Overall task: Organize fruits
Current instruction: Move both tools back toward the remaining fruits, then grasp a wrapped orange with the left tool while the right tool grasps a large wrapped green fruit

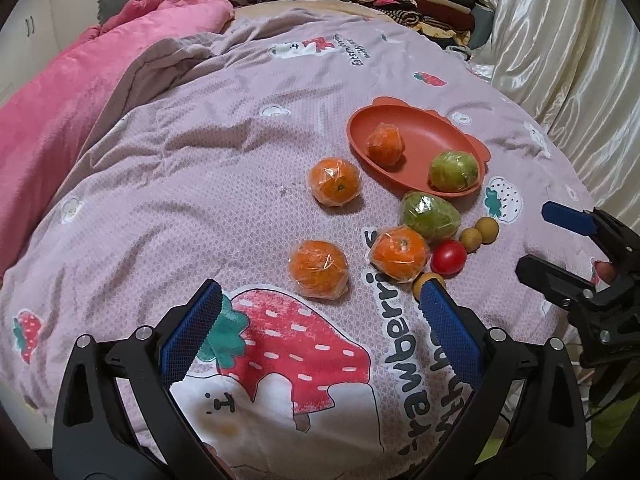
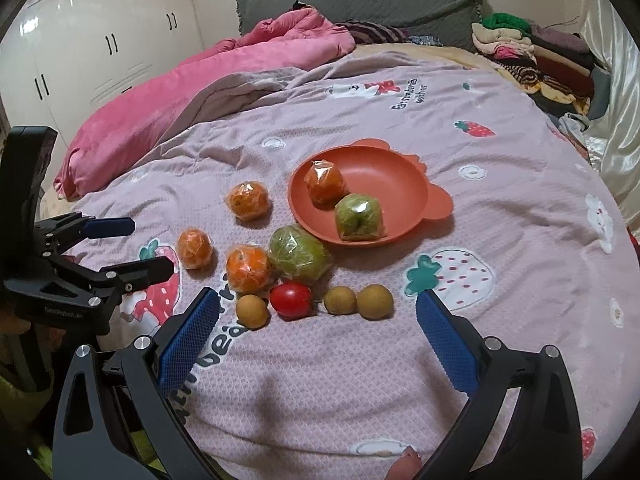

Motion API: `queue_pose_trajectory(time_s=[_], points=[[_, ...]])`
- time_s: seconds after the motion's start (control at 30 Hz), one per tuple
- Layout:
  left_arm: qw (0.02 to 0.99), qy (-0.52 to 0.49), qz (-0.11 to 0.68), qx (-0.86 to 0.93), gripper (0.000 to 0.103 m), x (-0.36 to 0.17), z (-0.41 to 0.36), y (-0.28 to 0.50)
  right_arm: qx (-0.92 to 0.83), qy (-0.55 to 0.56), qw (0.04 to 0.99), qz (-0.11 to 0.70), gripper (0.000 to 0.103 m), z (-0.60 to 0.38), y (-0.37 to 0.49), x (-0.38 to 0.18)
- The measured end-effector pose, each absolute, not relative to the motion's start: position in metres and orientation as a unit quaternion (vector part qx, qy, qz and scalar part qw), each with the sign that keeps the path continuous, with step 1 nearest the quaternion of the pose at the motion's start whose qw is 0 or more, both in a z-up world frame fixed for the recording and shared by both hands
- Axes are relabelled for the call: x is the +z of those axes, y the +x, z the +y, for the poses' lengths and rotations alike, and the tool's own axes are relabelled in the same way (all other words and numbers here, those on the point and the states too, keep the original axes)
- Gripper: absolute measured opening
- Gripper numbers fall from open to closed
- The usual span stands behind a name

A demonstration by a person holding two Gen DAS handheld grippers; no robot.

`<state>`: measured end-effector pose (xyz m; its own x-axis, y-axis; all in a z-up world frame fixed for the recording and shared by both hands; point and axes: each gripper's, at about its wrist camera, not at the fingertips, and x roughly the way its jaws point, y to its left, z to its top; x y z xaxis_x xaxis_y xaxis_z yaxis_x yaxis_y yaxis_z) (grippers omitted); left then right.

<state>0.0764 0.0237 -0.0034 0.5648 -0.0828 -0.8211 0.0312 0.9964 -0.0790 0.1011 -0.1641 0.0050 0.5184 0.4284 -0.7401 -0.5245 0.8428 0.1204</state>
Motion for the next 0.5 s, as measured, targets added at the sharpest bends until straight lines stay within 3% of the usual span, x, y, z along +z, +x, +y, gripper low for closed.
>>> queue_pose_trajectory(time_s=[0.5], points=[[0.881, -0.026, 0.471, -0.036, 0.093, -0.019, 0.025, 0.091, 0.278, -0.024, 0.855, 0.438, 0.098, -0.148, 0.127, -0.013]])
